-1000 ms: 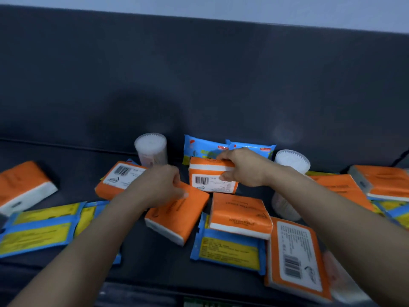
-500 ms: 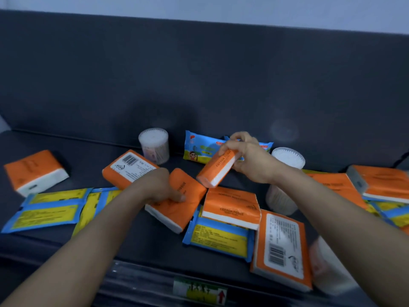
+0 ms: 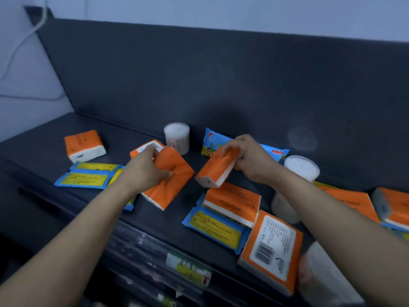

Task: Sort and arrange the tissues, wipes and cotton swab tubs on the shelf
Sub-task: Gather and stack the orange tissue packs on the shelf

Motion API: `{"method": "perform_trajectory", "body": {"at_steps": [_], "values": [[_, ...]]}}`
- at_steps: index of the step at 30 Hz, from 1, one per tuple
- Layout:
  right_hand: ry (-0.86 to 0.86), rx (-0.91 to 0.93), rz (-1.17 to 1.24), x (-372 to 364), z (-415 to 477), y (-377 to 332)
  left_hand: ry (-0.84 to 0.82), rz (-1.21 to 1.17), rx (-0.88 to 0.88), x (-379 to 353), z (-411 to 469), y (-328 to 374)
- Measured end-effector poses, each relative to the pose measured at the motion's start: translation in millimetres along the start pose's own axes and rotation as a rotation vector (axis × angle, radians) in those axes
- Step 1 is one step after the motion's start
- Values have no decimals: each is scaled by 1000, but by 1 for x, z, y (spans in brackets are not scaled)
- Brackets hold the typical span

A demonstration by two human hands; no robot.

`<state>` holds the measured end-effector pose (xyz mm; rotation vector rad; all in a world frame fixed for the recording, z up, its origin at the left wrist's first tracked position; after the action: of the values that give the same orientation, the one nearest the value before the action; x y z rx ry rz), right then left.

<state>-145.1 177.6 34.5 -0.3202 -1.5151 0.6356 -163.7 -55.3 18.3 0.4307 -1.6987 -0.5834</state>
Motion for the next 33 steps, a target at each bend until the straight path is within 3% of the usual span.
{"method": "perform_trajectory", "body": {"at_steps": [6, 14, 23, 28, 33], "values": [[-68, -71, 313, -10, -1, -10, 131, -95, 29, 7, -19, -11], [160, -163, 367, 3, -5, -19, 129, -370, -81, 27, -12, -16], [358, -203, 250, 36, -49, -37, -155, -517, -344, 35, 9, 21], [510, -338, 266, 58, -127, -28, -310, -504, -531, 5, -3, 73], [693, -459, 273, 78, -226, -19, -567, -535, -692, -43, -38, 135]]}}
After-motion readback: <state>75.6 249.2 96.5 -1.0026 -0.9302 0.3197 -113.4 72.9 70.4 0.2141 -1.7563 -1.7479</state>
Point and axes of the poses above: each hand's wrist, its own z-axis towards the middle knuckle, its own x-axis out of the back of the hand, y = z × x, the point moved 6 cm from there along z, towards the middle knuckle, and after that the axes turned 8 degrees about -y, right-handed, at the moved point
